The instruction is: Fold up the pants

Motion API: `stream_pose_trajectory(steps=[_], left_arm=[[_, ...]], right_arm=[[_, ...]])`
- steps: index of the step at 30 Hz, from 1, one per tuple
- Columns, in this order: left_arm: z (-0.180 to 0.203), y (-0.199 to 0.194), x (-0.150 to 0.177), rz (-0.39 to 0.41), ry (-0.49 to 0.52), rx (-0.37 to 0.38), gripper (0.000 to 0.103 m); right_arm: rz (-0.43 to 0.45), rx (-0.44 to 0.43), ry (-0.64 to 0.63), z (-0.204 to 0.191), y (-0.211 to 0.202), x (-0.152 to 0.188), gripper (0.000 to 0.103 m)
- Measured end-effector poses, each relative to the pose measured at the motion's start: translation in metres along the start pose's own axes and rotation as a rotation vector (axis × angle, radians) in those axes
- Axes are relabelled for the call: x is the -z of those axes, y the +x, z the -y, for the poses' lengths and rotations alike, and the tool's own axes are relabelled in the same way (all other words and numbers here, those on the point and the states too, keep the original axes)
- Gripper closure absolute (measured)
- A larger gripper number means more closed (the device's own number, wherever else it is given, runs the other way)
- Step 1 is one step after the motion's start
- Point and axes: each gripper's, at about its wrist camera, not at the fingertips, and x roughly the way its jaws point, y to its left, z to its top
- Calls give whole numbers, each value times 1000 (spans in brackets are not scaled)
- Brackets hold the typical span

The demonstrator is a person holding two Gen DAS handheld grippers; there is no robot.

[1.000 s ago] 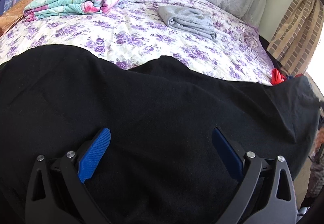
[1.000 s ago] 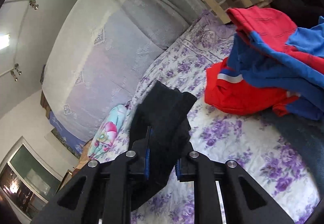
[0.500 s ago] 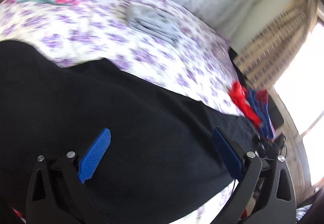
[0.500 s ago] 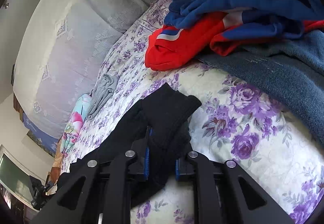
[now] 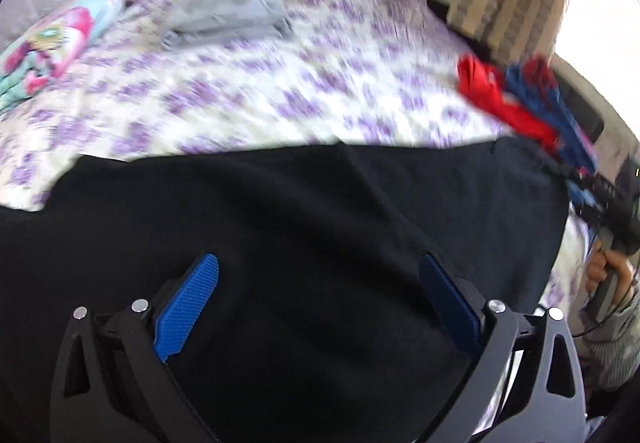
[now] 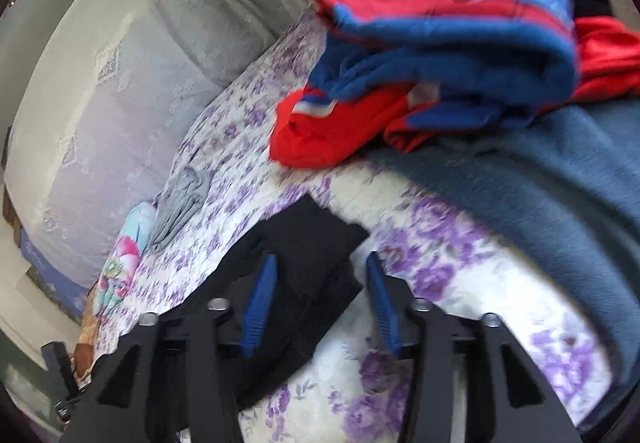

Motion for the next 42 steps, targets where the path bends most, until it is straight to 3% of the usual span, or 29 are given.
stream_pose_trajectory(steps=[3, 5, 7, 9, 11, 13, 16, 18, 23, 27, 31, 35, 38, 42], left_arm=[[-55, -46, 8, 112, -93, -125, 4], [-98, -70, 20, 132, -191, -207, 4], [-147, -91, 38, 146, -325, -268, 4], [-188, -110, 61, 162, -456, -309, 5], [-215, -119, 76, 189, -523, -243, 5], [-222, -124, 86, 233, -534, -182, 5], [-212, -119, 88, 255, -471, -244, 5], [-204, -114, 90, 261, -421, -289, 5], [-213, -121, 96, 302, -450, -225, 5], [-218, -123, 98, 323, -475, -185, 5], [-217, -123, 98, 324, -472, -184, 5], [-218, -124, 99, 327, -478, -171, 5], [-219, -123, 99, 327, -481, -167, 5], [-220, -124, 99, 330, -486, -166, 5]], right_arm=[[130, 41, -34, -10, -31, -14, 38], [65, -54, -149, -47, -22, -20, 38], [-50, -209, -252, -95, 1, -15, 40], [-219, -369, -359, -154, 38, 1, 41], [-355, -484, -453, -208, 72, 26, 42], [-502, -571, -519, -262, 110, 55, 42], [-686, -631, -594, -328, 160, 98, 42], [-743, -639, -668, -363, 182, 123, 42], [-790, -619, -764, -417, 222, 153, 42], [-801, -586, -861, -437, 238, 171, 45], [-822, -557, -939, -437, 247, 190, 59], [-807, -575, -1017, -438, 240, 204, 86], [-761, -565, -1091, -444, 230, 209, 94], [-712, -525, -1016, -448, 247, 187, 97]])
